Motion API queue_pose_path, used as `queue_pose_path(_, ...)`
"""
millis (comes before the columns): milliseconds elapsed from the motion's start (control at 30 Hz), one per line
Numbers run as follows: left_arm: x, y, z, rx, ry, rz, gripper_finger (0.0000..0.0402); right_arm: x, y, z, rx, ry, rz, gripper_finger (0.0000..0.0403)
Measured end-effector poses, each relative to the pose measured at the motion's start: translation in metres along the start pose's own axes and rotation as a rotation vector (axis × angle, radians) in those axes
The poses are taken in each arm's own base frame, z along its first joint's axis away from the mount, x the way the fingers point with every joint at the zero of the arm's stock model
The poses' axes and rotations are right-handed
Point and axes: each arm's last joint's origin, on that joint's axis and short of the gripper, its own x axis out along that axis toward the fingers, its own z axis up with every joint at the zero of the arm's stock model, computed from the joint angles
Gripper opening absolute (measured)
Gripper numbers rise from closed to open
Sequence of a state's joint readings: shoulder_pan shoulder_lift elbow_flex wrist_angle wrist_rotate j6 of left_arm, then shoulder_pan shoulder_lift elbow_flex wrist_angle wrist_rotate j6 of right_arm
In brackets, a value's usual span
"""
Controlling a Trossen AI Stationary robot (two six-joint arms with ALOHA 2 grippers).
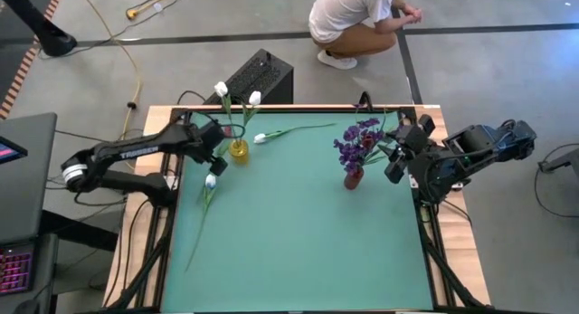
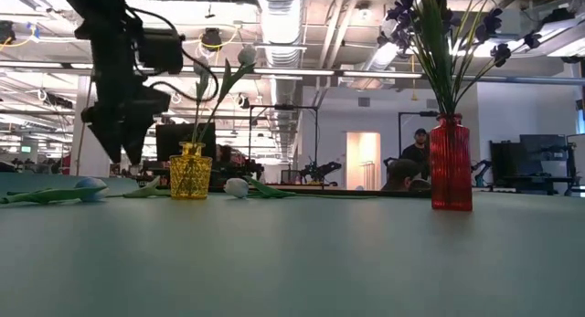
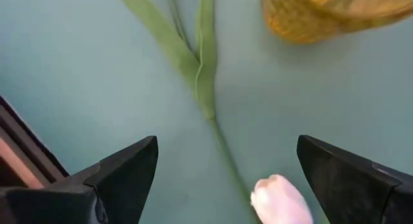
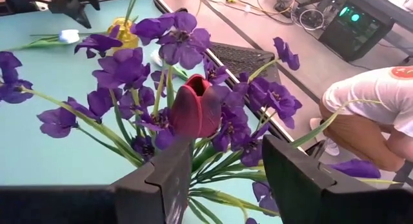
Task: Sort flowers into vase by color
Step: Put the red flower into the red vase
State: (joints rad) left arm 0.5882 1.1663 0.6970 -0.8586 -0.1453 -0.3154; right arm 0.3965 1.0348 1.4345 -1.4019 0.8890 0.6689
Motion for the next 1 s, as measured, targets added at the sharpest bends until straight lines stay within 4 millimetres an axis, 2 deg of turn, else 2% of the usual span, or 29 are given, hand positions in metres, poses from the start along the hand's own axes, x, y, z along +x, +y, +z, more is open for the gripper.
queue_pose_path(200,0.025,-0.007,-0.008,0.035,0.061,0.037,0.0359,0.0,0.0,0.0,0.0,0.0,0.0,0.0214)
queue_pose_path(333,0.041,-0.009,-0.013,0.015,0.05,-0.028,0.0359,0.0,0.0,0.0,0.0,0.003,0.003,0.0214)
queue_pose_path(600,0.05,-0.007,-0.019,-0.028,0.036,-0.021,0.0354,0.0,0.0,0.0,0.004,0.005,0.007,0.0214)
queue_pose_path(767,0.054,-0.007,-0.023,-0.059,0.047,-0.059,0.031,0.0,0.001,0.001,0.012,0.0,0.011,0.0214)
queue_pose_path(1000,0.055,-0.007,-0.025,-0.105,0.072,-0.058,0.0216,0.0,0.002,0.002,0.028,-0.004,0.028,0.0214)
